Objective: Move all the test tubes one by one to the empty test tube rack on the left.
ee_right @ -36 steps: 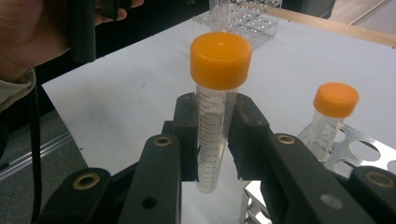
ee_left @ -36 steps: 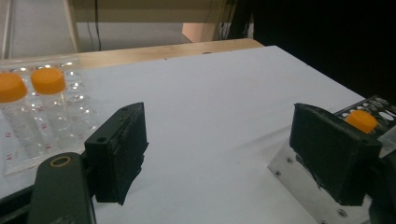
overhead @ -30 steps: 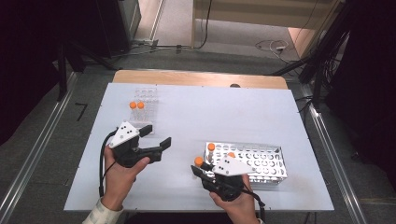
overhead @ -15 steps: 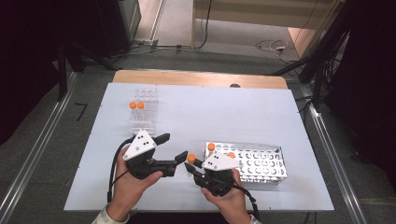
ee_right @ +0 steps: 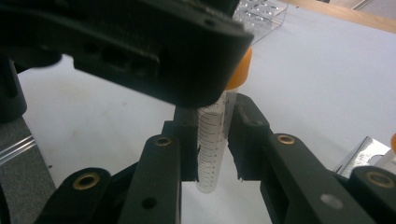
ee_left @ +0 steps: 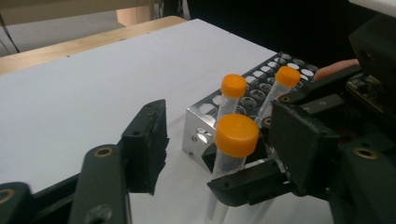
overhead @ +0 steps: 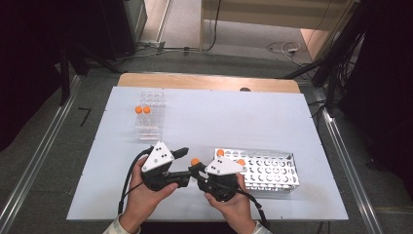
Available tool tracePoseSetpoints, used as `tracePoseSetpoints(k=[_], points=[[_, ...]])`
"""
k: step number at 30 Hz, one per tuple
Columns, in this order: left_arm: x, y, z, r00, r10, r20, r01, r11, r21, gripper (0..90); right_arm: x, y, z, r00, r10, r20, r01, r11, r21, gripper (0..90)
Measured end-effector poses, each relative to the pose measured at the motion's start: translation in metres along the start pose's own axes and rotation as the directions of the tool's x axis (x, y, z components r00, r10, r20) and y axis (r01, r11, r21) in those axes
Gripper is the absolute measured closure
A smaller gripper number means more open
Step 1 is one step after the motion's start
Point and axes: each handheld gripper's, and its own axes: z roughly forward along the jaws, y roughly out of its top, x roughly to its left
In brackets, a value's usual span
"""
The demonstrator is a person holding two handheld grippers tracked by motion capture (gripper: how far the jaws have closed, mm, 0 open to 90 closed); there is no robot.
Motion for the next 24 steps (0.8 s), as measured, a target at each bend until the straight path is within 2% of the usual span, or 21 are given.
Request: tracePoseSetpoints(k=[12,24], points=[[-0.0006,-0.0035,0.0033,0.9998,0.011,0.015,-0.011,0.9999,0.009,59.6,0.0000,0.0008,-0.0015,1.0000,0.004,-0.002,-0.004,1.000,-0.006,71.9],[0.0008,-0.0045,0.0031,0.9997,-0.001,0.026,0.000,1.0000,0.009,69.3,-0.0002,0.0003,-0.0007,1.0000,0.003,-0.002,-0.003,1.000,0.000,71.9]])
